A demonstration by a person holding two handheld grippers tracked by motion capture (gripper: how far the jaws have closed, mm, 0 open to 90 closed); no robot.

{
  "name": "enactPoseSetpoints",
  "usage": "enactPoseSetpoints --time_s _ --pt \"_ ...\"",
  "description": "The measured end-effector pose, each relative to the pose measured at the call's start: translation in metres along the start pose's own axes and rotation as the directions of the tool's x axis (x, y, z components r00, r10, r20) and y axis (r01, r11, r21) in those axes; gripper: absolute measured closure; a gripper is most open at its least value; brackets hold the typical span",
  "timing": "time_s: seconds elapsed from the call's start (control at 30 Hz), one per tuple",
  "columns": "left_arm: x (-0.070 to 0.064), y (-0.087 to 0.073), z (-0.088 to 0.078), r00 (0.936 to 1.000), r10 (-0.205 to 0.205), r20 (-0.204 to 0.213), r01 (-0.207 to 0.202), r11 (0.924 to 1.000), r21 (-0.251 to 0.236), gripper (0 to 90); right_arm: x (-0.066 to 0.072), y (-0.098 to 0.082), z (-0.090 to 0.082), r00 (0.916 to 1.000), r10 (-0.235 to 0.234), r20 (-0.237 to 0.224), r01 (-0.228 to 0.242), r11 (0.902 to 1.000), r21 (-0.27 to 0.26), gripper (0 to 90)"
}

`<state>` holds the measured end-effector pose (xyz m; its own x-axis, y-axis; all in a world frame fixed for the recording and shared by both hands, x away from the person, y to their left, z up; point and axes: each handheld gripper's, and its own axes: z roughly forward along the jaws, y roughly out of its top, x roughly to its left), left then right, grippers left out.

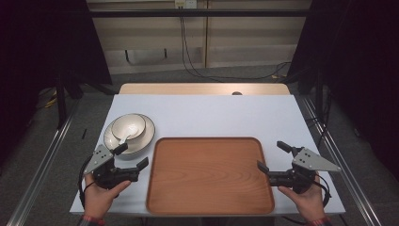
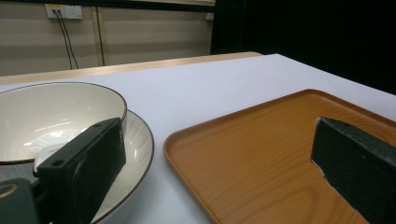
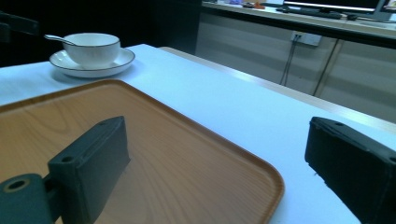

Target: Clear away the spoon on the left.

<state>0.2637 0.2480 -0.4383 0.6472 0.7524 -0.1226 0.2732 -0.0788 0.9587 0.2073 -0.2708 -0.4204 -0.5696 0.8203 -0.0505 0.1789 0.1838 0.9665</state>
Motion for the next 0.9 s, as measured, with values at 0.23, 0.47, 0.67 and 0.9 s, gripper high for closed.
enactPoseSetpoints --time_s 0.23,0.47,0.67,0.9 --pt "0.002 -0.001 0.001 1.0000 -0.002 -0.009 0.002 0.9998 0.019 3.0 0.000 0.001 0.000 0.9999 -0.001 -0.011 0.001 1.0000 0.003 6.0" --pt "0.007 -0.003 0.001 0.9993 -0.005 -0.038 0.007 0.9996 0.027 3.0 0.001 -0.001 0.001 0.9997 -0.019 -0.016 0.019 0.9997 0.011 5.6" --pt "0.013 -0.004 0.001 0.9975 -0.027 -0.066 0.029 0.9992 0.030 3.1 0.001 -0.002 0.002 0.9993 -0.016 -0.033 0.017 0.9998 0.010 5.5" --pt "0.022 -0.006 0.003 0.9926 -0.037 -0.116 0.042 0.9984 0.038 3.3 0.002 -0.003 0.004 0.9986 -0.021 -0.048 0.022 0.9997 0.011 5.5"
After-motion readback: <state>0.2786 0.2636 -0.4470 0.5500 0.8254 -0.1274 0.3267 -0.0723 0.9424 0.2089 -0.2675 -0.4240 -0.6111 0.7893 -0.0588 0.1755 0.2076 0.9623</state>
